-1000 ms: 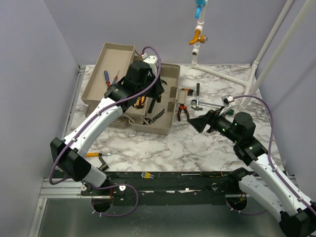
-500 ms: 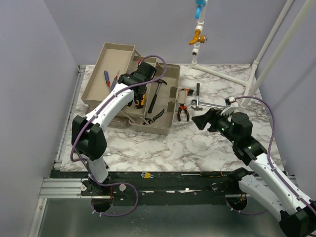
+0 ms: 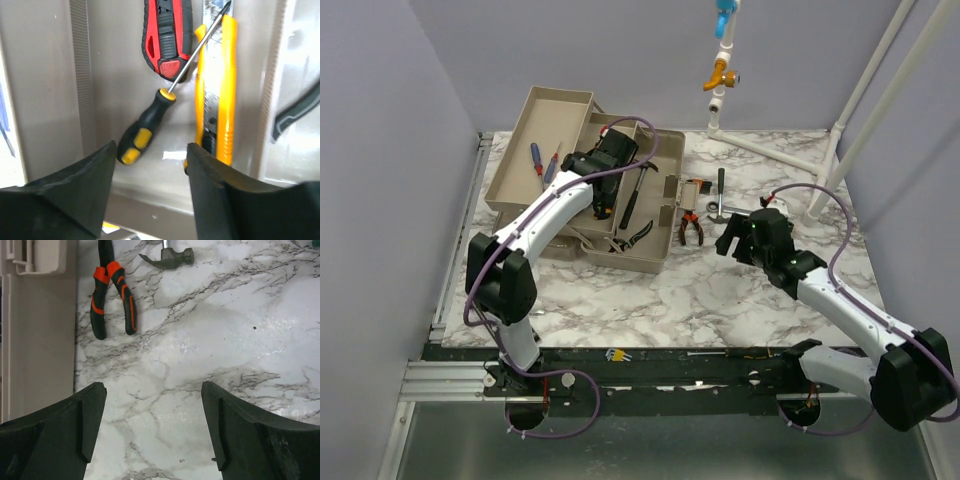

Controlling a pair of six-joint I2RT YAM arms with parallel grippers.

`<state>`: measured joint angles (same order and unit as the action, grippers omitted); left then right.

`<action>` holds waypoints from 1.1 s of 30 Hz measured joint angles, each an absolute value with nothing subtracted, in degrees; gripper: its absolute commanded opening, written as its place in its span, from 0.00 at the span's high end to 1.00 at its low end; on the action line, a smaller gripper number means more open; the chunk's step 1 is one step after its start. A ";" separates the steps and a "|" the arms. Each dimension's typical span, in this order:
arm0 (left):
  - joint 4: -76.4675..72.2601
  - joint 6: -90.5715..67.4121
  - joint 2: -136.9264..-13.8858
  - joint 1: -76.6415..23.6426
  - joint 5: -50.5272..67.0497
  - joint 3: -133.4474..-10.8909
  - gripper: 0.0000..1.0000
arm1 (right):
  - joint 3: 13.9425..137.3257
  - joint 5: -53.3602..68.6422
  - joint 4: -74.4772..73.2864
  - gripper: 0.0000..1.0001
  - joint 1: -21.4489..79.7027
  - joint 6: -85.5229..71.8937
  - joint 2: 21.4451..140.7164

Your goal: Pack the tool kit

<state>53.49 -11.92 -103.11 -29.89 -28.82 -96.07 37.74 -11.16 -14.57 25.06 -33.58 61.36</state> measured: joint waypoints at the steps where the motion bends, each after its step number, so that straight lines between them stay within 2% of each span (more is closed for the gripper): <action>1: 53.28 -12.14 -102.17 -30.22 -28.75 -95.64 0.30 | 38.20 -11.79 -14.70 0.17 25.06 -33.74 62.63; 6: 51.40 -13.17 -94.94 -34.06 -27.68 -92.62 0.21 | 42.02 -15.03 -13.91 0.23 25.06 -34.70 69.17; 10: 47.97 -13.87 -87.02 -37.93 -25.41 -88.42 0.03 | 46.37 -17.58 -12.43 0.27 25.06 -34.94 75.75; 11: 45.78 -14.39 -83.57 -38.94 -23.05 -86.08 0.01 | 47.51 -18.35 -12.21 0.28 25.06 -34.92 77.38; 16: 38.20 -16.60 -71.13 -39.38 -15.77 -74.17 0.01 | 53.67 -22.79 -11.11 0.36 25.04 -33.56 85.08; 24: 26.83 -20.95 -54.85 -39.33 -7.57 -54.52 0.01 | 63.83 -25.85 -9.37 0.41 24.21 -30.37 96.73; 33: 22.98 -23.05 -47.59 -39.33 -6.26 -46.00 0.02 | 74.41 -24.60 -8.84 0.43 20.38 -28.40 107.92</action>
